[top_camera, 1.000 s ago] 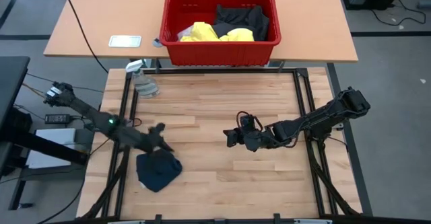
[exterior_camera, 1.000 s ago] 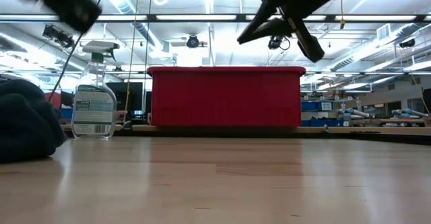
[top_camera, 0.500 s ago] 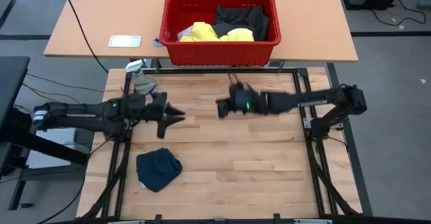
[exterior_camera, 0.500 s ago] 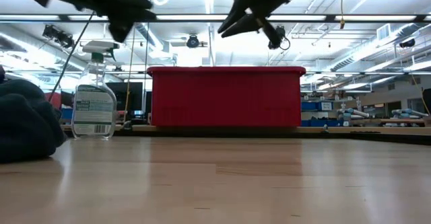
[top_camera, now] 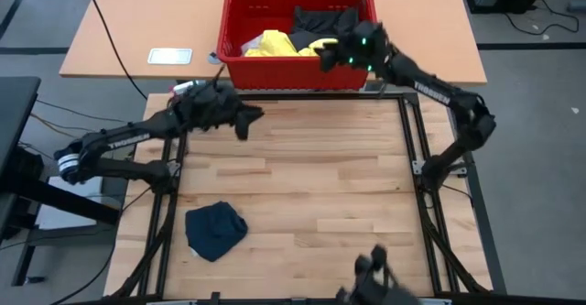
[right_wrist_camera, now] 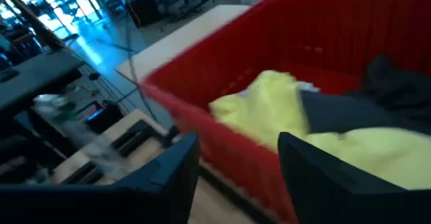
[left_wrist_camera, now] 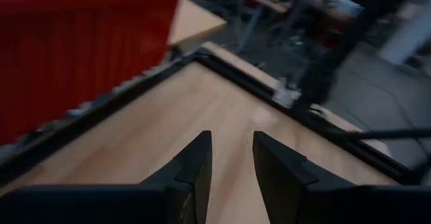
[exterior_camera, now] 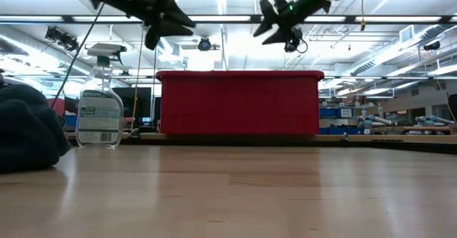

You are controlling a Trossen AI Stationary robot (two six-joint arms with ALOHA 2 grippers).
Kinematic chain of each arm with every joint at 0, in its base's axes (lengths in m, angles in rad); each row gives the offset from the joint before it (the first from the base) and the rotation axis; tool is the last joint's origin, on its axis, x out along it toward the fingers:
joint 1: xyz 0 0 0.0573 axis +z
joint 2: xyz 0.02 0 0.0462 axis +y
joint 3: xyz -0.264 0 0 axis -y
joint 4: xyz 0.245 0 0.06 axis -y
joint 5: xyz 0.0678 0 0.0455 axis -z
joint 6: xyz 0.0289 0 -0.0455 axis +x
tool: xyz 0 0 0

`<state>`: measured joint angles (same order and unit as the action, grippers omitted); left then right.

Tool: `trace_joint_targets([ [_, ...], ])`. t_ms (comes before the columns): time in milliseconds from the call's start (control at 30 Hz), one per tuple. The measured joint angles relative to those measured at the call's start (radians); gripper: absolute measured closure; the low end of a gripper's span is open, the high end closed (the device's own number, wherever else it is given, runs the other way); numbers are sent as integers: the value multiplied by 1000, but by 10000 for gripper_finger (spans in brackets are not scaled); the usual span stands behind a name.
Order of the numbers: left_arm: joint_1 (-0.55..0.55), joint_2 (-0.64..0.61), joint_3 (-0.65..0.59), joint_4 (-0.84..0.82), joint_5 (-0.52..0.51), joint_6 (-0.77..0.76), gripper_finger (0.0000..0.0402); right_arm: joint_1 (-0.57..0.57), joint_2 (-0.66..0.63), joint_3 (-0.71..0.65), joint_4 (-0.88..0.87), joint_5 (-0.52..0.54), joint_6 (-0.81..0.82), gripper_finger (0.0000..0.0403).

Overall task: Fold laundry
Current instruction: Remove the black shorts from the red laundry bin

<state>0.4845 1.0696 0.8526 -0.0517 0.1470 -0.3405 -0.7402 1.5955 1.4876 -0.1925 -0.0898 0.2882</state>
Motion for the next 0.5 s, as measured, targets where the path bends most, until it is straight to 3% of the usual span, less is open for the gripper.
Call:
trace_joint_targets([
  [167,69,109,139,-26,0,-13,288,-124,137,122,-27,-199,-51,161],
  [500,134,147,228,-42,-14,-54,288,-197,449,453,-200,-214,-163,160],
])
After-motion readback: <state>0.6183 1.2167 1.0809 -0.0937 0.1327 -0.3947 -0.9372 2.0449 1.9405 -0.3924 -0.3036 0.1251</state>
